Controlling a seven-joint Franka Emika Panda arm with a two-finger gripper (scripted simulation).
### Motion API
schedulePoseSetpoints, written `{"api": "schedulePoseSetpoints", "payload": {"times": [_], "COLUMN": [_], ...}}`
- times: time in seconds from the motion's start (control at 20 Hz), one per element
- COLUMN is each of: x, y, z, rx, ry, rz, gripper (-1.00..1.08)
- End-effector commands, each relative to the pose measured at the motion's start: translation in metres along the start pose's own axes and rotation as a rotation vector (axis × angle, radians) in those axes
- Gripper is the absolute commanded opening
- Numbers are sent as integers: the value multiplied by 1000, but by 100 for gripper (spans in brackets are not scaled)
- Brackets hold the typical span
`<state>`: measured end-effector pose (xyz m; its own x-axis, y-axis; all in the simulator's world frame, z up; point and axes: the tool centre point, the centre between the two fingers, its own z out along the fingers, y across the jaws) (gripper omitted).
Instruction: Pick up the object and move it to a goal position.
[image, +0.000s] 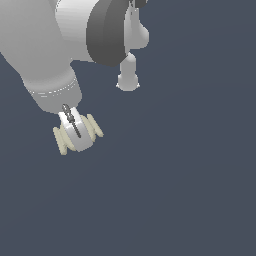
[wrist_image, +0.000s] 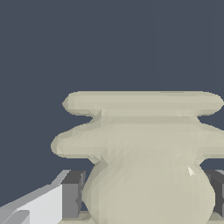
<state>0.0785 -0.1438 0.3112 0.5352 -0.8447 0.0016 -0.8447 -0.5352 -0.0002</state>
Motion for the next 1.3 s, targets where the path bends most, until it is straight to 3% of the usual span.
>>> {"api": "schedulePoseSetpoints", "payload": {"times": [0.0,0.55,1.25], "x": [9,38,48], "y": [1,5,5], "z": [-16,-62,-78], "rx": [-1,-1,-1], "ry": [-1,-1,-1], "rz": [-1,-1,-2], "gripper": [-100,-100,-100]}}
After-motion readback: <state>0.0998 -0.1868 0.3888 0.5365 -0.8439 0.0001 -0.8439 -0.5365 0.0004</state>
